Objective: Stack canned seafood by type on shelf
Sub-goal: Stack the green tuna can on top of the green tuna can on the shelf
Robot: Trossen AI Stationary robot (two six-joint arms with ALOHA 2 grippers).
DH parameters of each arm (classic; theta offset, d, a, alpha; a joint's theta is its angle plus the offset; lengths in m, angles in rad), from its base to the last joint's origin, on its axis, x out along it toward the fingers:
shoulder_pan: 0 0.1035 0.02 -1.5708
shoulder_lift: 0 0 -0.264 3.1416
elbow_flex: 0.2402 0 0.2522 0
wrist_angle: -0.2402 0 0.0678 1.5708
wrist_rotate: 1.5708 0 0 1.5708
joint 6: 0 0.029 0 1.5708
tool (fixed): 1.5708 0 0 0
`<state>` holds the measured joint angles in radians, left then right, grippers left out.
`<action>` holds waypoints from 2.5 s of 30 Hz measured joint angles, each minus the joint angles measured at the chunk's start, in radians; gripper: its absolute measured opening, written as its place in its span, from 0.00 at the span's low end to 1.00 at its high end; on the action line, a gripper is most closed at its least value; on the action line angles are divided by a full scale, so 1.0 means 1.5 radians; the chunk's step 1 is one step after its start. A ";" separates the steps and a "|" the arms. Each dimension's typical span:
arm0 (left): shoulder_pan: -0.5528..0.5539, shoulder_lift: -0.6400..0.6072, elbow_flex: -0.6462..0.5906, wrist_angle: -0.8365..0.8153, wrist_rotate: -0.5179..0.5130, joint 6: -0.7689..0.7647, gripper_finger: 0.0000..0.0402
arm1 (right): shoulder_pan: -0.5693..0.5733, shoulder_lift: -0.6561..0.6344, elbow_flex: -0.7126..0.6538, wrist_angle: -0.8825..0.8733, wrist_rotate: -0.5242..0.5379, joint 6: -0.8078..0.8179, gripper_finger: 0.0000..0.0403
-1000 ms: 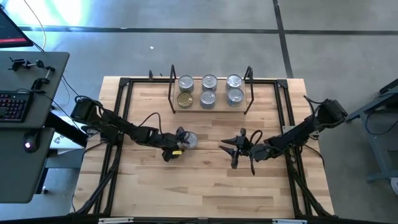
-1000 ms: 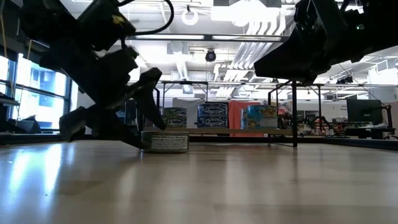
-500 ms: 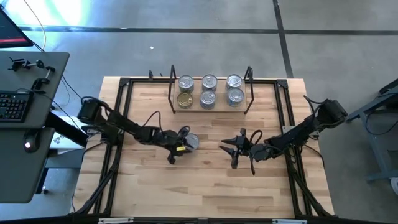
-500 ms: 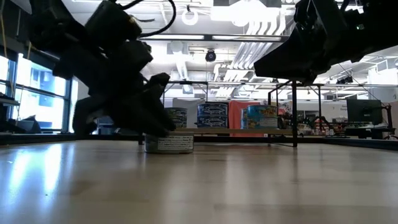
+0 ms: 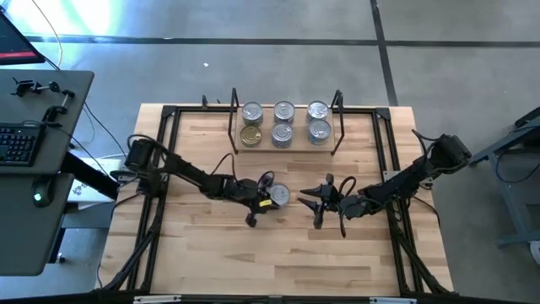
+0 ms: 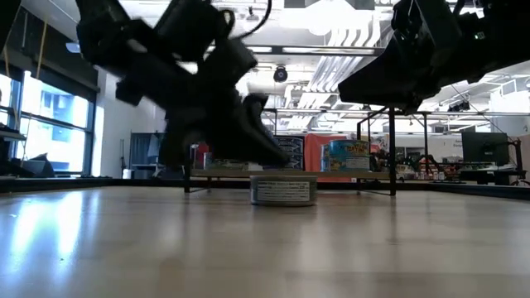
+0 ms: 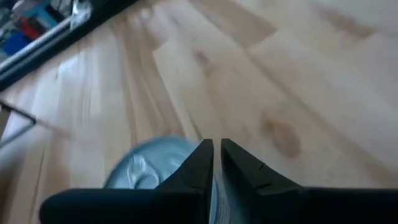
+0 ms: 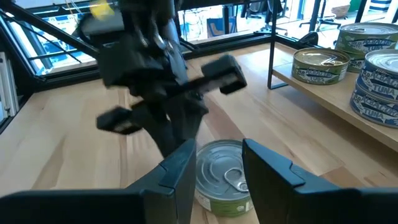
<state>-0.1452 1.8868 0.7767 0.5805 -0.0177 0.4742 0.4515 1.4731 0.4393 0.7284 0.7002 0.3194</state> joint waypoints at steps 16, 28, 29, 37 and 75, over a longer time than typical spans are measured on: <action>-0.004 -0.122 0.016 -0.194 0.021 0.100 0.10 | 0.000 0.033 0.000 -0.002 0.000 0.031 0.30; 0.043 -0.117 0.015 -0.251 0.028 0.252 0.42 | 0.000 0.061 0.000 0.020 0.000 0.044 0.30; 0.047 -0.117 0.015 -0.258 0.035 0.270 0.43 | 0.000 0.061 0.000 0.023 0.000 0.042 0.30; 0.062 -0.085 0.016 -0.246 0.063 0.368 0.35 | 0.000 0.061 0.000 0.027 0.000 0.036 0.30; -0.086 -0.126 0.013 -0.358 -0.284 -0.044 0.00 | 0.001 0.061 -0.001 0.031 -0.002 0.026 0.30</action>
<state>-0.2740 1.6976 0.7967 0.0439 -0.4442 0.4082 0.4522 1.5646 0.4381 0.7755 0.6969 0.3580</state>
